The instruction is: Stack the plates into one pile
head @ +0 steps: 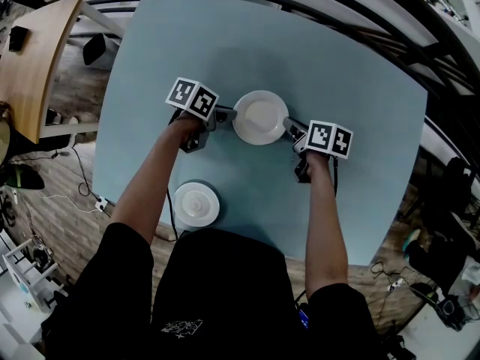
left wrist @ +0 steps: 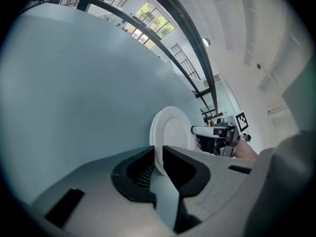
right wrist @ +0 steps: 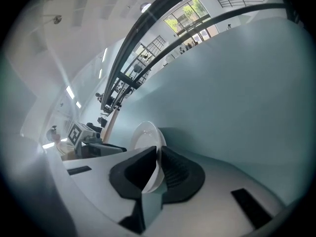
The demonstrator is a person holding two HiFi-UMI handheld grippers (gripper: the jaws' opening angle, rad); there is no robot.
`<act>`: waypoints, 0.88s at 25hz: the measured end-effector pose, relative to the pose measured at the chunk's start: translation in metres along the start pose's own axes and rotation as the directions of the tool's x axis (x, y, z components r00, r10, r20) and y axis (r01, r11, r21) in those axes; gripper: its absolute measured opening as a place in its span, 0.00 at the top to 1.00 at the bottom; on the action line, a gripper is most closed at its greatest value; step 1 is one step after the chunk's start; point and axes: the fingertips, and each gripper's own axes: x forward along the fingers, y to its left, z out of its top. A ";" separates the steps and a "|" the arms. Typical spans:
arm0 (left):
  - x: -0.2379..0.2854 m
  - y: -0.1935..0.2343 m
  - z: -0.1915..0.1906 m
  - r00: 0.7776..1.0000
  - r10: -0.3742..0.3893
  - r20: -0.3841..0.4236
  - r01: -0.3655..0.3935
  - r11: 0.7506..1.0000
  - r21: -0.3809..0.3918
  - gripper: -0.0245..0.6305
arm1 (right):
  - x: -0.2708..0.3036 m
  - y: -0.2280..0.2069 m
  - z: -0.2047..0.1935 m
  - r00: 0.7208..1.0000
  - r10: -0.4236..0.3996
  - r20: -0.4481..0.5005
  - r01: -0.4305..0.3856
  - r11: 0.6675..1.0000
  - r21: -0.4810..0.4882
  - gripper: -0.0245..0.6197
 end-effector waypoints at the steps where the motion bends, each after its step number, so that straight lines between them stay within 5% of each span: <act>1: -0.001 0.000 0.000 1.000 0.004 0.001 -0.004 1.000 0.002 0.91 | 0.000 0.001 0.000 1.000 -0.005 -0.002 0.005 1.000 -0.010 0.91; 11: -0.005 0.003 -0.004 1.000 0.015 0.012 -0.015 1.000 -0.004 0.91 | 0.006 0.008 -0.009 0.989 -0.116 -0.089 0.092 0.968 -0.234 0.91; 22: -0.014 -0.001 -0.010 0.999 0.035 0.039 -0.036 0.999 0.000 0.91 | 0.001 0.011 -0.009 0.983 -0.169 -0.065 0.141 0.939 -0.312 0.77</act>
